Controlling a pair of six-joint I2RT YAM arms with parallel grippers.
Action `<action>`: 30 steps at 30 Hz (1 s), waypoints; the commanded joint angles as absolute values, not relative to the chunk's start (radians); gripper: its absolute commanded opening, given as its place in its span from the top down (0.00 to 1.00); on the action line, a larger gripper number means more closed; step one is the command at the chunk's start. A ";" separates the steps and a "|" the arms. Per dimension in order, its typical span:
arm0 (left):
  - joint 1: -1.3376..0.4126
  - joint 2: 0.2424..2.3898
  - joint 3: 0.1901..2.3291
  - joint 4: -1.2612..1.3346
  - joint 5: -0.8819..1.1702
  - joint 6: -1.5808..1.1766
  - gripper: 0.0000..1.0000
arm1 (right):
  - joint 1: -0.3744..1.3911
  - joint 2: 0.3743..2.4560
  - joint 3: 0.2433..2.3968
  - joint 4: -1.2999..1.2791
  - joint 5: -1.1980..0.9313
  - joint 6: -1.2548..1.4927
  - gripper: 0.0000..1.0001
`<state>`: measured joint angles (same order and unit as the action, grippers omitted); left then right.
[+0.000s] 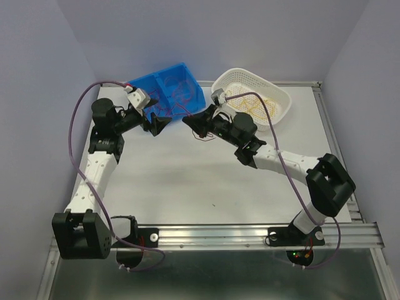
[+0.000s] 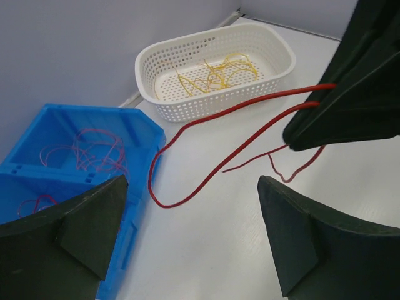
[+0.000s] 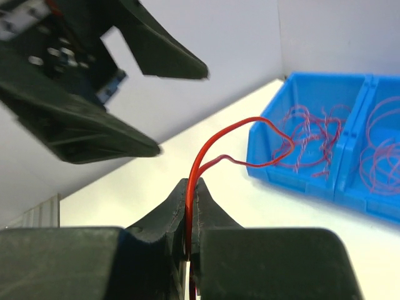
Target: Untangle the cables
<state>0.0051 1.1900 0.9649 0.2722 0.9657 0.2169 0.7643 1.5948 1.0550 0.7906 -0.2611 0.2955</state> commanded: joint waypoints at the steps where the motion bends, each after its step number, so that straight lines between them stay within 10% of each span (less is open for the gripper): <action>1: -0.026 1.105 0.931 0.276 0.954 0.336 0.01 | 0.742 1.591 1.126 0.775 -0.271 0.322 0.99; 10: -0.041 1.126 0.920 0.252 1.187 0.572 0.01 | 0.738 1.575 1.154 0.753 -0.400 0.379 0.99; 30: -0.193 1.206 1.025 0.327 1.029 0.534 0.01 | 0.738 1.543 1.172 0.753 -0.489 0.417 0.99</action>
